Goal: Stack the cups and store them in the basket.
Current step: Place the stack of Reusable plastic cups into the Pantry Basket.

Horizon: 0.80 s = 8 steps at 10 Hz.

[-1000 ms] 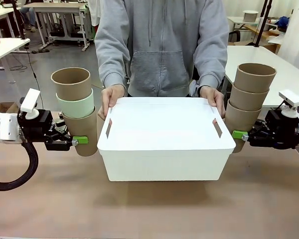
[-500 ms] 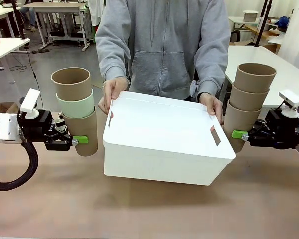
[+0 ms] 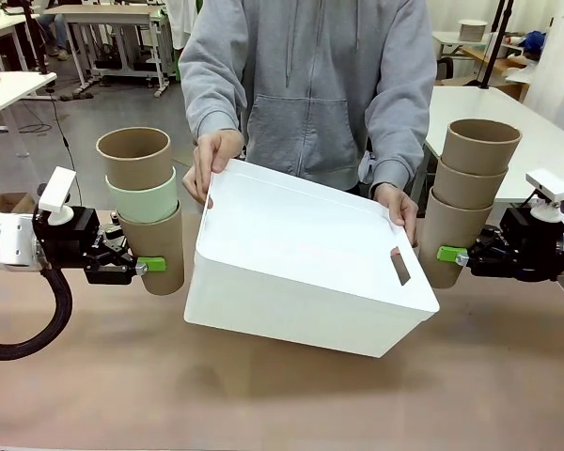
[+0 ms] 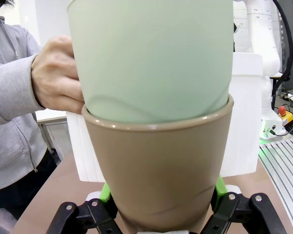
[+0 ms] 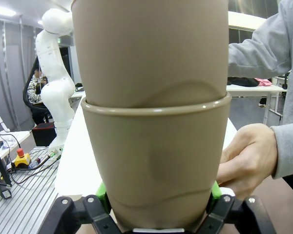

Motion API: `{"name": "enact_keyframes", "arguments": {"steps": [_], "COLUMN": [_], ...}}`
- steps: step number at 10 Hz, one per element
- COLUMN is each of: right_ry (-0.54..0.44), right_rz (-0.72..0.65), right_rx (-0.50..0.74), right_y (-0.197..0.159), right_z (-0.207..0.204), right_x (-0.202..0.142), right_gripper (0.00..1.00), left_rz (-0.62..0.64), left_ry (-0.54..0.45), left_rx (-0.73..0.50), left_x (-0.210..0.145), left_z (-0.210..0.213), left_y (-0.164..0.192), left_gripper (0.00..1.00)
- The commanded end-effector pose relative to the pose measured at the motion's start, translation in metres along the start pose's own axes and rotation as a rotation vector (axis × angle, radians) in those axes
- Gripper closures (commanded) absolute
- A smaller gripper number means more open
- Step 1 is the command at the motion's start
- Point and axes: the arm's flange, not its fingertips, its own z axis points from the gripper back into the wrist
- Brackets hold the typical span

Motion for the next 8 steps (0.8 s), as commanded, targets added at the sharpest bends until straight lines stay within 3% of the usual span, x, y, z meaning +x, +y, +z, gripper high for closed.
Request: {"name": "enact_keyframes", "arguments": {"steps": [1,5,8], "right_ry": [0.0,0.093,0.264], "right_rz": [0.0,0.01,0.022], "right_rx": [0.0,-0.03,-0.056], "right_y": [0.0,0.023,0.039], "right_z": [0.0,-0.015,-0.051], "right_x": [0.0,0.076,0.116], "right_gripper": [0.16,0.16,0.16], "left_rz": [-0.013,-0.013,-0.013], "left_ry": [-0.006,-0.006,-0.006], "left_rx": [-0.001,-0.001,-0.001], "left_x": [0.004,0.004,0.004], "left_z": [0.0,0.0,0.0], "left_y": [0.0,0.0,0.0], "left_gripper": [0.15,0.15,0.15]}}
